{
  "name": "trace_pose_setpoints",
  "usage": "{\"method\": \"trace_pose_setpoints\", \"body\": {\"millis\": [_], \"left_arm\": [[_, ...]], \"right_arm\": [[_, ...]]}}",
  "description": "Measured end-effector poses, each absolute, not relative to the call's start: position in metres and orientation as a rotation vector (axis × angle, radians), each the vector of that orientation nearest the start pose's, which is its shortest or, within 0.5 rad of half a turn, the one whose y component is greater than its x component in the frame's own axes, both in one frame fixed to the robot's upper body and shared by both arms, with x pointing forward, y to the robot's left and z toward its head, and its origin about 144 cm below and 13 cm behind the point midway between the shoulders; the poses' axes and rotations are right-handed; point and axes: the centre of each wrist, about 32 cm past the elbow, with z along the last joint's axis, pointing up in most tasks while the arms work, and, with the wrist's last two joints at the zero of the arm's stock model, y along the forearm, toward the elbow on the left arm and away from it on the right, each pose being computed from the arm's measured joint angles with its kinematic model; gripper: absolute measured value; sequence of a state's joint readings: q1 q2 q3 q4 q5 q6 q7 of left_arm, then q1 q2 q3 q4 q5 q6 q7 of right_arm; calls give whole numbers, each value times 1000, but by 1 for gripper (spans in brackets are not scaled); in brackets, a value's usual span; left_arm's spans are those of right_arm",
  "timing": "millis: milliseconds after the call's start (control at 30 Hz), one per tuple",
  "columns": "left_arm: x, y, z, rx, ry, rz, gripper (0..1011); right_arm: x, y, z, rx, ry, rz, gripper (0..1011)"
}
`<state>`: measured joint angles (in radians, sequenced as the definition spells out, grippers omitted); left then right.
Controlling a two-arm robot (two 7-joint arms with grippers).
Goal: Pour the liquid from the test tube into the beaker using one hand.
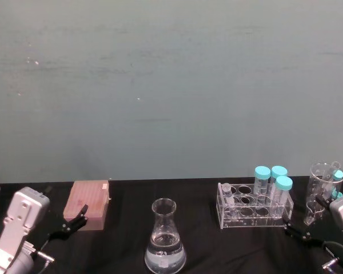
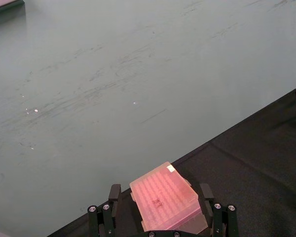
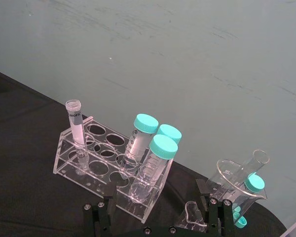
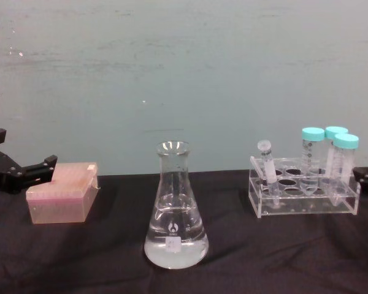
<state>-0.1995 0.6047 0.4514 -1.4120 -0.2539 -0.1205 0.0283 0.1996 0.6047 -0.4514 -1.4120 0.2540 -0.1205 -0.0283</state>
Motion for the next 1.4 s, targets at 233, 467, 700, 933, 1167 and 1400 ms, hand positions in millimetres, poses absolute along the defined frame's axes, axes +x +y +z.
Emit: {"method": "trace_pose_setpoints", "body": {"millis": [233, 467, 700, 933, 1167, 1400], "left_arm": [[489, 310, 1140, 305, -285, 1248, 1000], [489, 310, 1140, 304, -285, 1248, 1000], [489, 310, 1140, 305, -285, 1248, 1000], [489, 310, 1140, 305, -285, 1248, 1000], [489, 310, 1140, 305, -285, 1248, 1000], [489, 310, 1140, 305, -285, 1248, 1000]], "right_arm": [[489, -310, 1140, -304, -285, -1248, 1003], [489, -310, 1140, -304, -285, -1248, 1003], [489, -310, 1140, -304, -285, -1248, 1003], [489, -310, 1140, -304, -285, -1248, 1003], [489, -310, 1140, -304, -285, -1248, 1003], [491, -311, 1141, -304, -291, -1243, 1003]]}}
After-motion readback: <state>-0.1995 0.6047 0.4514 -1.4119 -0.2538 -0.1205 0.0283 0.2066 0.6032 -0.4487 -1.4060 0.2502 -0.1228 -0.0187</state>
